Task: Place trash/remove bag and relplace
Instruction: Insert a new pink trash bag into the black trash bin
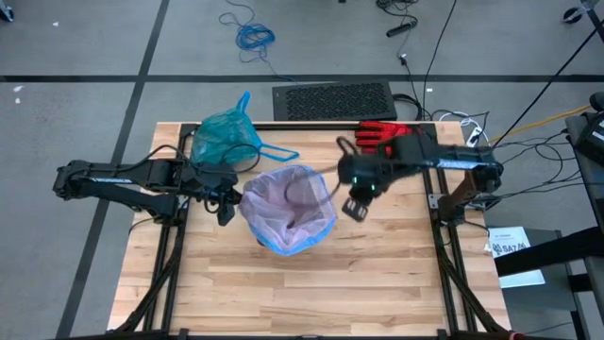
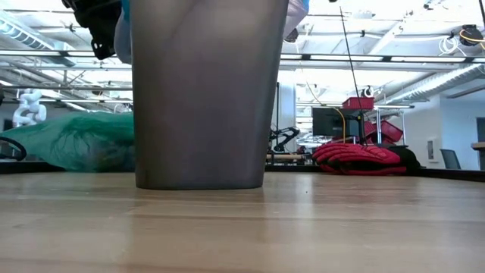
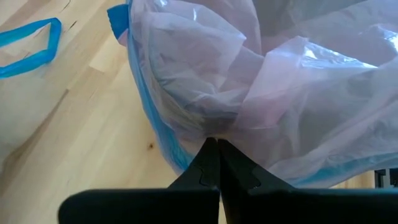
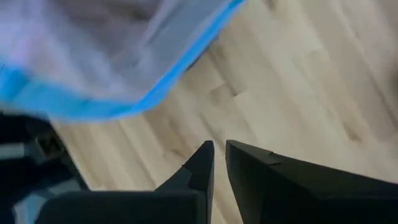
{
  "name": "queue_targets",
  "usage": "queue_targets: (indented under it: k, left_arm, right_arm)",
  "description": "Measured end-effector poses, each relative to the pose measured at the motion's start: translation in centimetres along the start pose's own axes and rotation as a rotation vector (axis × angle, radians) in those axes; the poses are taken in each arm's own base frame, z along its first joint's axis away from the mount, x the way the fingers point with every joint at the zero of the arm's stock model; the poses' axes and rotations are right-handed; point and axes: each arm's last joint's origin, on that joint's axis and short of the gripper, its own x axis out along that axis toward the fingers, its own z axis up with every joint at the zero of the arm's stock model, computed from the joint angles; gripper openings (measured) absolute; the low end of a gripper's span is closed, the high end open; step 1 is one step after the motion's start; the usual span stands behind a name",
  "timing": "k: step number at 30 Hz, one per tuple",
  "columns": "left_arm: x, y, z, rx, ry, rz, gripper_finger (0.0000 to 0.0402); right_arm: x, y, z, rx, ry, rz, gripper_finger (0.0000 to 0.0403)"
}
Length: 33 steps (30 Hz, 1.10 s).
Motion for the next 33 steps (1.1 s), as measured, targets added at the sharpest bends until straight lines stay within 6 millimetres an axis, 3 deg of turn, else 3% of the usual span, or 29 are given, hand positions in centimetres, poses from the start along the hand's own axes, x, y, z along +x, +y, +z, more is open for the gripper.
queue_targets:
  k: [5, 13, 18, 29, 33]
  left_arm:
    - [0.0, 0.0, 0.0, 0.0, 0.0, 0.0, 0.0]
    - [0.0, 0.0, 0.0, 0.001, 0.0, 0.0, 0.0]
    - [0.0, 0.0, 0.0, 0.017, -0.001, 0.0, 0.0]
    - [0.0, -0.1, 0.2, 0.024, -0.02, -0.007, 0.0]
    - [0.0, -0.2, 0.4, 0.018, -0.047, -0.01, 0.0]
  right_arm:
    - [0.3, 3.4, -2.1, -0.101, 0.013, 0.05, 0.0034]
    - [0.0, 9.0, -5.0, -0.123, -0.077, 0.254, 0.0034]
    - [2.5, 11.1, -6.0, -0.098, -0.039, 0.164, 0.0034]
    - [8.8, 11.7, -2.1, 0.079, -0.117, -0.008, 0.0021]
    - [9.6, 10.8, -1.3, 0.109, -0.113, -0.073, 0.0002]
